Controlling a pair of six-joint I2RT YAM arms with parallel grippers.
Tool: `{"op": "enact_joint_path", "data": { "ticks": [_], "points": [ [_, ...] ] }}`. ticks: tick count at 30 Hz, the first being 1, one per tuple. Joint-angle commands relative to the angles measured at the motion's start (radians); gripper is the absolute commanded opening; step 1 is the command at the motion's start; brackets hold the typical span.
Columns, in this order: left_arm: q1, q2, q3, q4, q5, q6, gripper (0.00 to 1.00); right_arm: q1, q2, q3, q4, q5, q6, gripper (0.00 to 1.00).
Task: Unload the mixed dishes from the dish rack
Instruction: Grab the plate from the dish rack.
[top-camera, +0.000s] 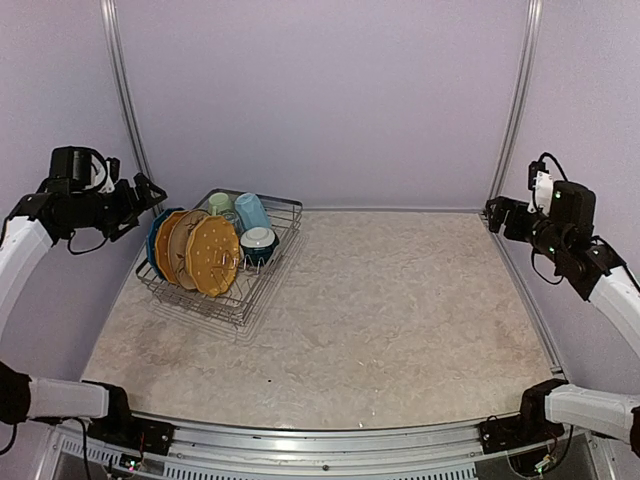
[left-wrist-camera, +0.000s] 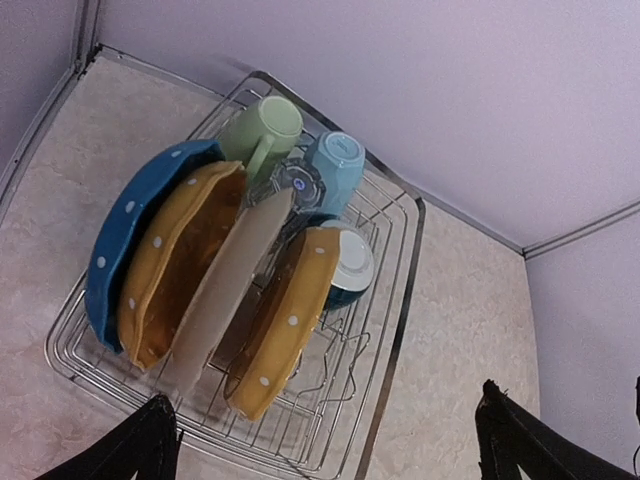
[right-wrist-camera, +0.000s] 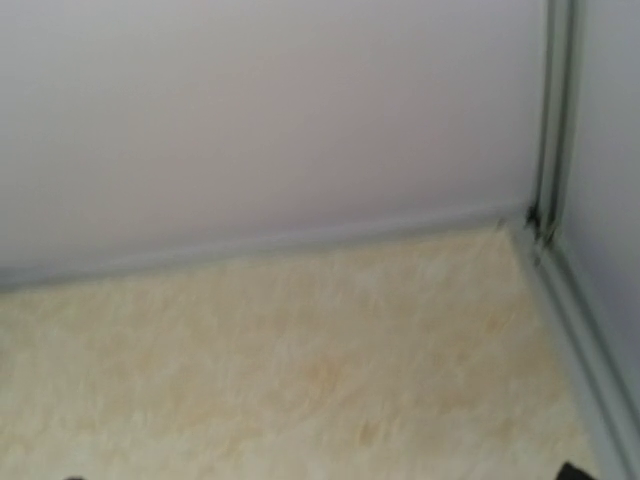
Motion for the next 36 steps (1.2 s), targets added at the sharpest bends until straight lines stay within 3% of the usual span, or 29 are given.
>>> {"op": "enact_joint_path", "data": {
  "ticks": [1,8,17,22,27,36],
  "points": [
    [-0.146,0.076,0.07,-0.092,-0.108,0.037,0.99,-0.019,0.068,0.03,-0.092,-0.076,0.028,1.0],
    [-0.294,0.249,0.154,-0.175,-0.254,0.057,0.99,-0.025,0.167,0.086,-0.215,-0.014,0.052,1.0],
    [-0.316,0.435,0.288,-0.272,-0.343,0.159,0.99,-0.03,0.262,0.122,-0.324,0.059,0.153,1.0],
    [-0.317,0.534,0.372,-0.357,-0.387,0.225,0.99,-0.031,0.257,0.12,-0.299,-0.024,0.119,1.0],
    [-0.319,0.619,0.43,-0.406,-0.396,0.262,0.95,-0.031,0.178,0.064,-0.208,-0.214,0.037,1.0],
    [-0.329,0.696,0.443,-0.388,-0.391,0.292,0.88,-0.028,0.221,0.057,-0.173,-0.427,0.084,1.0]
  ]
}}
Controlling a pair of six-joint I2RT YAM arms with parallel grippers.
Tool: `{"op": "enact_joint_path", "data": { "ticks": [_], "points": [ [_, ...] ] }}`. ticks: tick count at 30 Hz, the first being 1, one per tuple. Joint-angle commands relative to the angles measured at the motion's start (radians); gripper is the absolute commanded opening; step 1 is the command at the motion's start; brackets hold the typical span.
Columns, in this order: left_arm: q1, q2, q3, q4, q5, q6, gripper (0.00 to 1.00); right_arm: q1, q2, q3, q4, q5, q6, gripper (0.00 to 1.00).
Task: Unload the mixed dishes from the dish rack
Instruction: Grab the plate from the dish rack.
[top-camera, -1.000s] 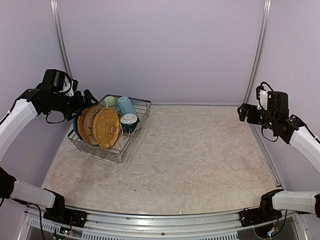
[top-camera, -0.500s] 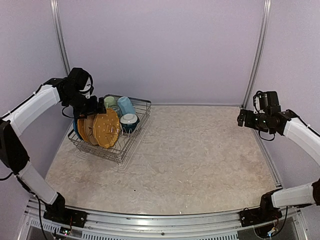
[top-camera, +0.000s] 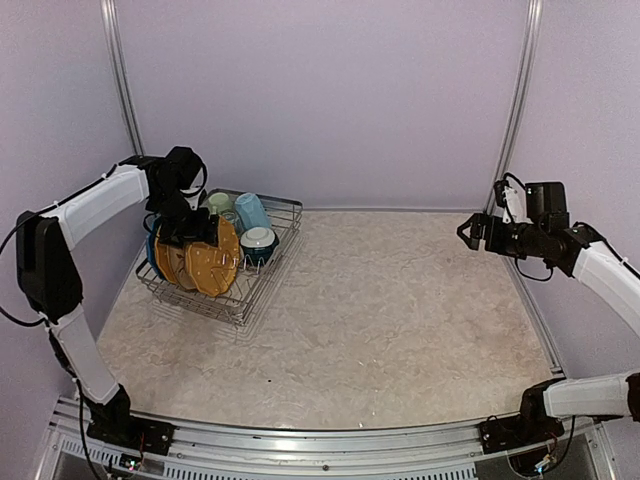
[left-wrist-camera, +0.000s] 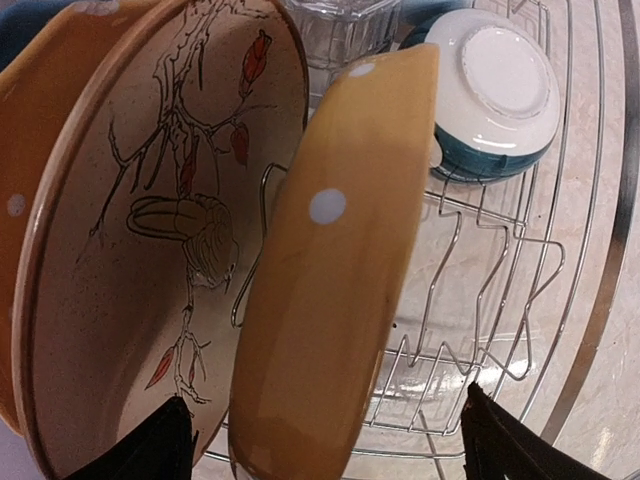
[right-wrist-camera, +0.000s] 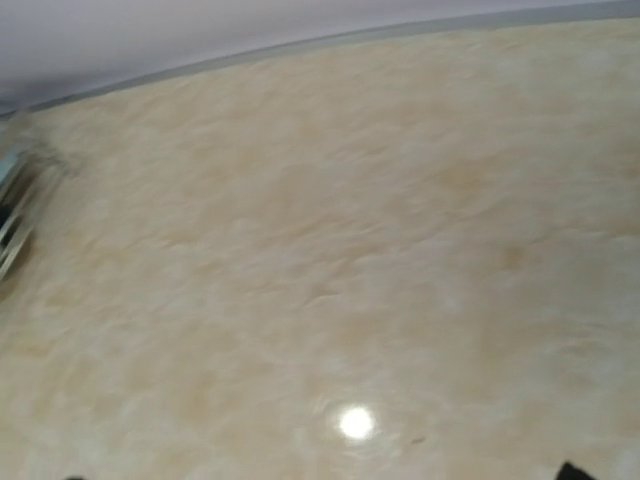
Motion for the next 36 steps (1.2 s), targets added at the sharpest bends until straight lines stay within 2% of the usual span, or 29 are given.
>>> {"op": "enact_joint_path", "data": {
  "ticks": [1,9,16,26,29,36],
  "points": [
    [-0.008,0.033,0.029,-0.011,-0.033,0.031,0.85,-0.012,0.018,-0.03,0.051,-0.141,0.033,1.0],
    [-0.016,0.053,0.005,0.023,-0.031,0.028,0.65,0.035,0.039,-0.024,0.105,-0.172,0.104,1.0],
    [-0.021,0.037,-0.006,0.034,-0.055,0.019,0.54,0.089,0.081,0.009,0.101,-0.138,0.138,1.0],
    [-0.021,0.017,-0.014,0.045,-0.039,0.012,0.31,0.174,0.1,0.027,0.101,-0.081,0.178,1.0],
    [-0.022,0.012,-0.017,0.046,-0.031,0.013,0.26,0.194,0.101,0.028,0.099,-0.065,0.191,1.0],
    [-0.032,-0.002,-0.019,0.037,-0.012,0.018,0.22,0.235,0.11,0.038,0.101,-0.029,0.207,1.0]
  ]
}}
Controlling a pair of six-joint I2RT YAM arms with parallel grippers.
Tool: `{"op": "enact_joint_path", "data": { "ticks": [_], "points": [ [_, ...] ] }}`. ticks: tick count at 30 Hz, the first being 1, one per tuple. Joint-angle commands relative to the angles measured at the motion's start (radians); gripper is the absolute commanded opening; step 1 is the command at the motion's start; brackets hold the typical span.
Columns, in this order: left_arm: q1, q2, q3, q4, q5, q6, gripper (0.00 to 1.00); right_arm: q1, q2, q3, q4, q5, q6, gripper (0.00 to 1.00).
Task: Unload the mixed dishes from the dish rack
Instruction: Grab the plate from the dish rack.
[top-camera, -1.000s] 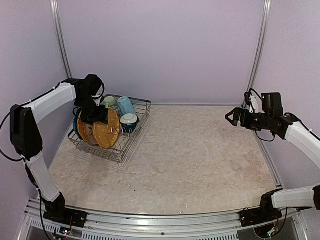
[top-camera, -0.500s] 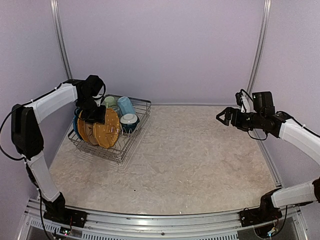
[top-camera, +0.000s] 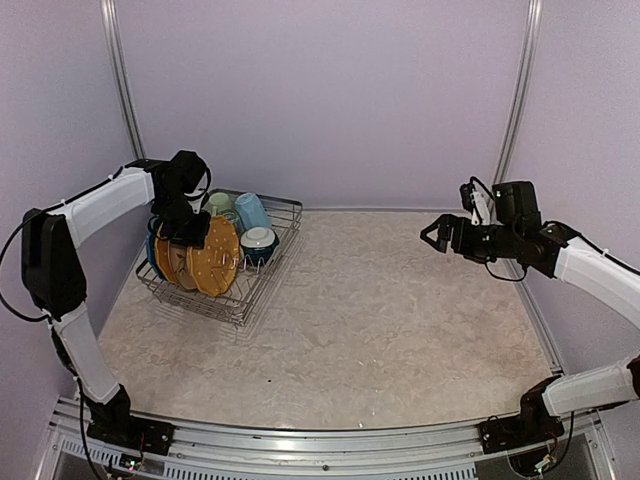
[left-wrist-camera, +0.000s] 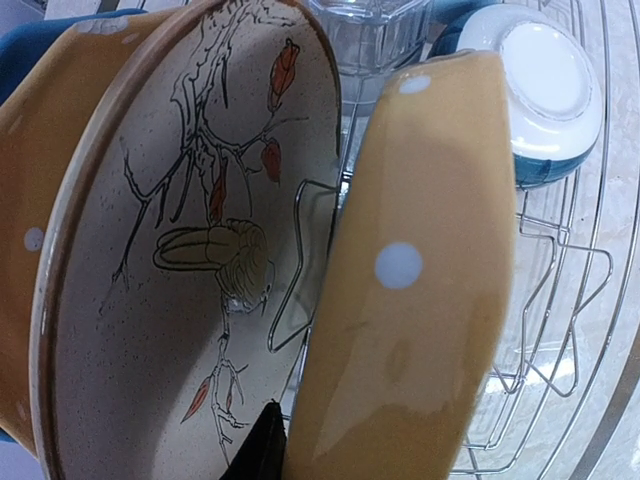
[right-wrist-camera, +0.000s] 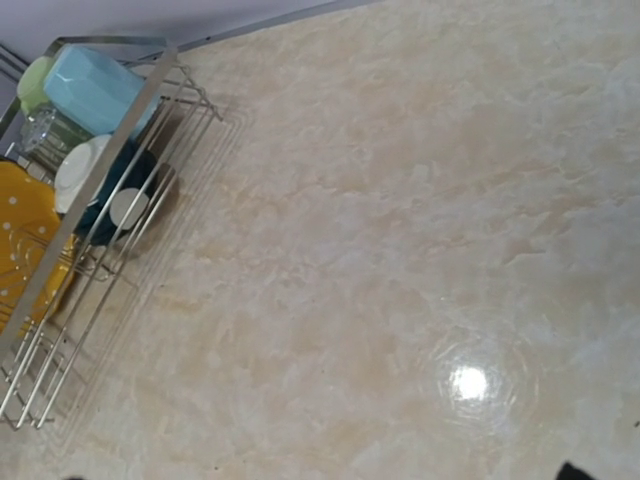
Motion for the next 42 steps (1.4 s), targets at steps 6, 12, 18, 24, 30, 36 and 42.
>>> {"op": "enact_joint_path", "data": {
  "ticks": [6,12,18,24,30,36,42],
  "points": [
    [-0.047,-0.038,-0.012,0.015,-0.002,-0.055,0.14,0.055,0.026,0.037,0.017,0.064,0.036,1.0],
    [-0.087,-0.047,-0.015,0.006,-0.148,-0.062,0.01,0.085,0.038,0.044,0.023,0.085,0.045,1.0],
    [-0.108,-0.08,-0.02,0.016,-0.184,-0.064,0.0,0.099,0.043,0.044,0.029,0.099,0.048,1.0],
    [-0.115,-0.116,-0.021,0.019,-0.153,-0.053,0.0,0.105,0.048,0.04,0.045,0.107,0.047,1.0],
    [-0.115,-0.178,-0.051,0.047,-0.145,-0.045,0.0,0.109,0.068,0.039,0.07,0.102,0.047,1.0],
    [-0.115,-0.236,-0.073,0.075,-0.147,-0.042,0.0,0.12,0.095,0.04,0.09,0.101,0.049,1.0],
    [-0.083,-0.324,-0.096,0.12,-0.032,-0.078,0.0,0.144,0.129,0.035,0.122,0.114,0.05,1.0]
  ]
}}
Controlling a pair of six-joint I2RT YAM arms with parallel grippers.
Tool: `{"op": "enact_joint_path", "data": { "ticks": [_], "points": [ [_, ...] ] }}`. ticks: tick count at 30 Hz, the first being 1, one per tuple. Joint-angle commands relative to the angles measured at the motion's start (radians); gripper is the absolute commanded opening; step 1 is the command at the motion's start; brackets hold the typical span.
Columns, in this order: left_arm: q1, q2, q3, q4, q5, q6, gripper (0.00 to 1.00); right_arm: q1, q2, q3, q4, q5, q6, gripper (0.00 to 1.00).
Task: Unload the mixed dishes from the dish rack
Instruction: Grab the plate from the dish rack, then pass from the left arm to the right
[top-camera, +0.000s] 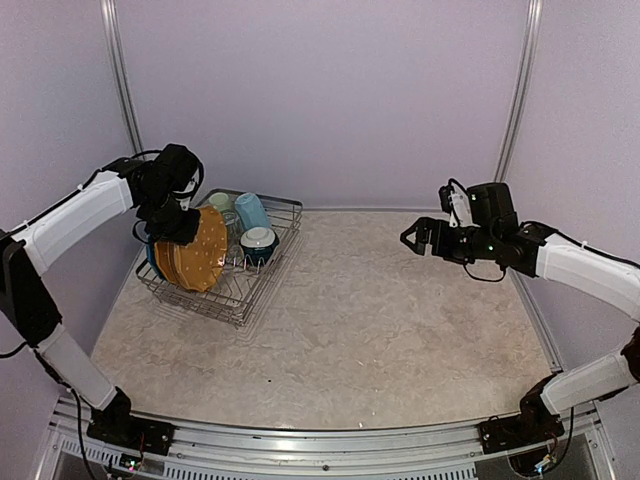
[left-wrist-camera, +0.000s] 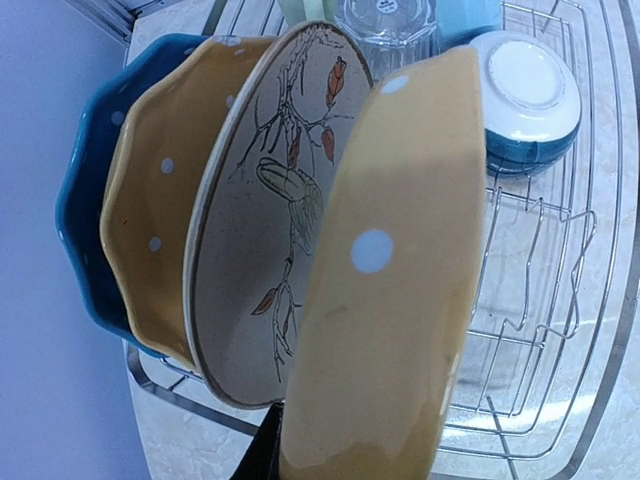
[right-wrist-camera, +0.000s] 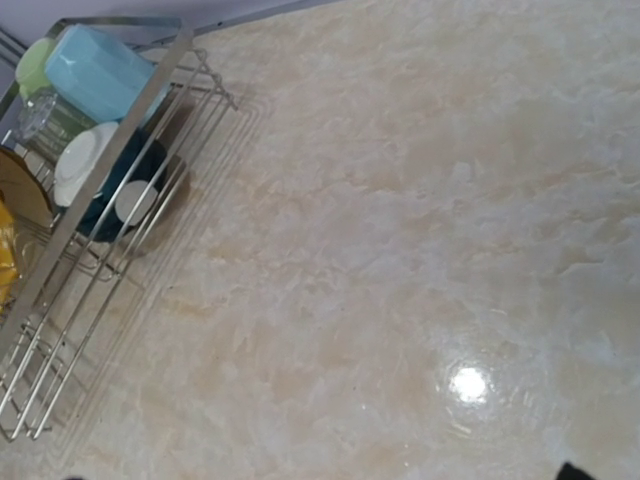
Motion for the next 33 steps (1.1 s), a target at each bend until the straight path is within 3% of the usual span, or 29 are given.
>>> {"op": "enact_joint_path", "data": {
  "ticks": [1,9,20,26,33],
  "points": [
    [0.023,-0.149,-0.004,0.142,0.189,-0.068,0.0,0.028,0.037,0.015,0.042,0.014,0.007,1.0],
    [0.185,-0.319,-0.11,0.295,0.579,-0.147,0.0,0.079,0.116,0.018,0.099,0.027,0.01,1.0],
    [0.226,-0.338,-0.205,0.449,0.899,-0.231,0.0,0.201,0.279,0.078,0.289,-0.066,0.084,0.99],
    [0.192,-0.275,-0.205,0.444,0.944,-0.231,0.0,0.249,0.419,0.135,0.514,-0.244,0.215,0.96],
    [0.111,-0.228,-0.198,0.428,0.963,-0.206,0.0,0.268,0.534,0.19,0.687,-0.337,0.318,0.93]
  ]
}}
